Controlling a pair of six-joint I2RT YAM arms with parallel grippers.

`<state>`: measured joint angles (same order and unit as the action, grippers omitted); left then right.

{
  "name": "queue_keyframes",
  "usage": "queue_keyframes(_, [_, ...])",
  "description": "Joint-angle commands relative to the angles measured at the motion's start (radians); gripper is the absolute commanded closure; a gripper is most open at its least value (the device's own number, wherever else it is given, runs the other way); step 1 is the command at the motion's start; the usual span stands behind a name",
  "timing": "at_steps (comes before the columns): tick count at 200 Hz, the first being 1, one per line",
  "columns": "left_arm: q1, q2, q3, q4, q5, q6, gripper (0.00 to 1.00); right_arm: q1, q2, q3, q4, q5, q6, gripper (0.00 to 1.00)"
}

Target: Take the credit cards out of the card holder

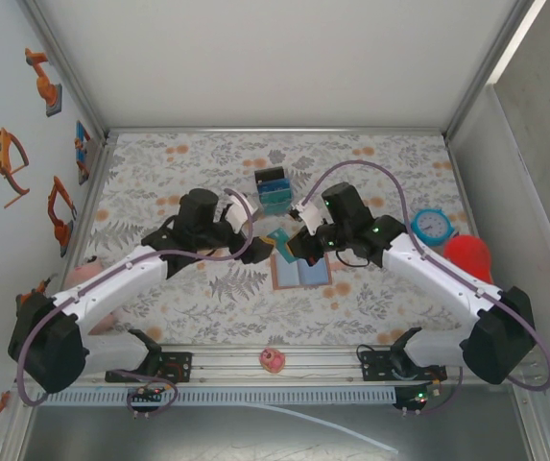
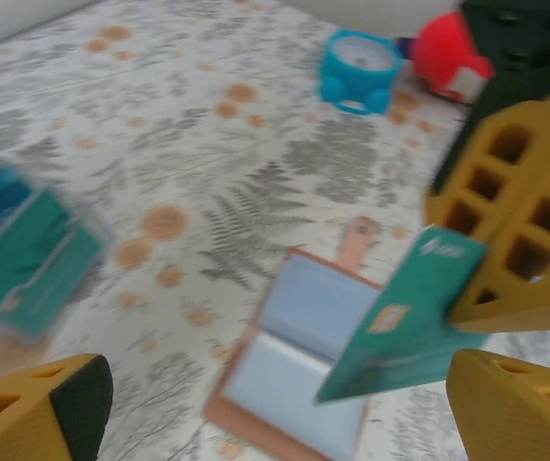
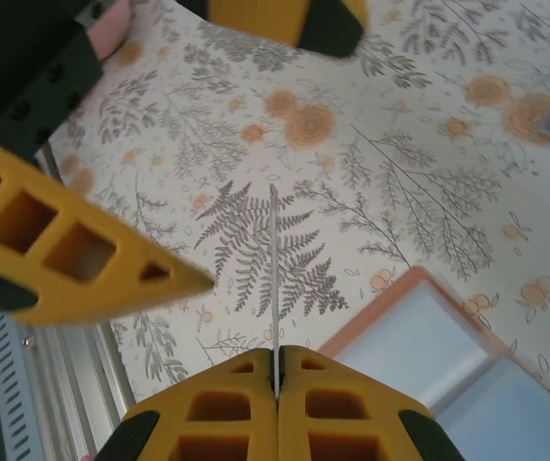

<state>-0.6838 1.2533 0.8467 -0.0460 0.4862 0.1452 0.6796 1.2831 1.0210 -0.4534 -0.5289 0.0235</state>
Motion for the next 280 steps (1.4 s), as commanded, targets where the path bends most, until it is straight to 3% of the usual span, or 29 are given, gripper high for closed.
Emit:
queue_keyframes(1, [0.012,0.031,0.062,-0.102,0.234,0.166,0.13,0.007,0.014,0.047,-0.083,-0.111,-0.129,1.00])
queue_keyframes(14, [0.015,0.052,0.087,-0.146,0.283,0.202,0.14,0.010,0.018,0.057,-0.103,-0.137,-0.151,1.00])
queue_keyframes(31, [0.015,0.084,0.126,-0.217,0.346,0.246,0.27,0.014,0.028,0.066,-0.123,-0.150,-0.175,1.00])
queue_keyframes(41, [0.015,0.103,0.140,-0.241,0.369,0.258,0.42,0.014,0.031,0.069,-0.128,-0.154,-0.183,1.00])
queue_keyframes(59, [0.014,0.122,0.148,-0.256,0.379,0.265,0.81,0.014,0.036,0.068,-0.124,-0.153,-0.186,1.00])
queue_keyframes(80, [0.015,0.127,0.152,-0.282,0.378,0.275,1.00,0.014,0.025,0.061,-0.106,-0.136,-0.183,1.00])
queue_keyframes(94, [0.016,0.120,0.149,-0.290,0.377,0.281,1.00,0.012,0.011,0.047,-0.085,-0.105,-0.171,1.00])
queue_keyframes(118, [0.028,0.094,0.127,-0.256,0.371,0.244,1.00,0.011,-0.020,0.016,-0.044,-0.069,-0.141,0.71])
queue_keyframes(138, [0.044,0.052,0.075,-0.162,0.357,0.167,1.00,0.007,-0.058,-0.031,0.004,-0.037,-0.101,0.63])
queue_keyframes(173, [0.060,-0.062,-0.056,0.075,0.322,-0.027,1.00,-0.004,-0.156,-0.162,0.176,-0.027,0.012,0.58])
queue_keyframes(221, [0.060,-0.149,-0.190,0.362,0.305,-0.253,1.00,-0.010,-0.234,-0.307,0.478,-0.144,0.141,0.55])
queue_keyframes(280, [0.054,-0.150,-0.242,0.568,0.375,-0.397,1.00,-0.014,-0.185,-0.295,0.559,-0.228,0.159,0.55])
